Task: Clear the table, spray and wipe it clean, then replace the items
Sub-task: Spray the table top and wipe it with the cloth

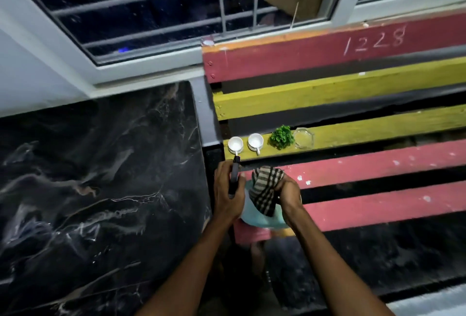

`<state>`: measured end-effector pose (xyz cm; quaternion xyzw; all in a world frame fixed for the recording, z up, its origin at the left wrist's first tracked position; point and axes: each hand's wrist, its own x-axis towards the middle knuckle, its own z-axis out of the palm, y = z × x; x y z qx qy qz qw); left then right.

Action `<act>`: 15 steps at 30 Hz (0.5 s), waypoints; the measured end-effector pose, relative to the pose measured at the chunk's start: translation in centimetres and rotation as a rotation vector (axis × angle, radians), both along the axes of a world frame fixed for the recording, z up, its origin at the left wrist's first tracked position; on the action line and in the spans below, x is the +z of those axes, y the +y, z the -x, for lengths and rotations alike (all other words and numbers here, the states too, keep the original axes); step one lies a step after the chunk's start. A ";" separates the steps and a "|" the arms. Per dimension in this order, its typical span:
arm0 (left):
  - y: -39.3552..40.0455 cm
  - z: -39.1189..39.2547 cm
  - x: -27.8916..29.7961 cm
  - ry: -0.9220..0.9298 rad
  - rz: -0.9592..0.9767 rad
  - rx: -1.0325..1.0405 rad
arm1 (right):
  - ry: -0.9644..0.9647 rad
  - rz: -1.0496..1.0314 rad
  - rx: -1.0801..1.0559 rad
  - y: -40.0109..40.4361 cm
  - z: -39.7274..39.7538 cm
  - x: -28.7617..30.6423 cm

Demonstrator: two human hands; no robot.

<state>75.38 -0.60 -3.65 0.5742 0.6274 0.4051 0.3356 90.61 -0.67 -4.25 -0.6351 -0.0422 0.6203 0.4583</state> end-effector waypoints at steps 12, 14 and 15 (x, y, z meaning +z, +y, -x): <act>0.1 12.1 7.8 -0.151 -0.041 0.094 | 0.460 -0.245 0.126 1.9 14.0 8.6; -0.2 14.8 8.8 -0.152 -0.042 0.073 | 0.481 -0.283 0.174 1.3 17.3 10.0; -0.4 16.3 9.3 -0.150 -0.026 0.065 | 0.460 -0.290 0.184 1.0 19.1 10.7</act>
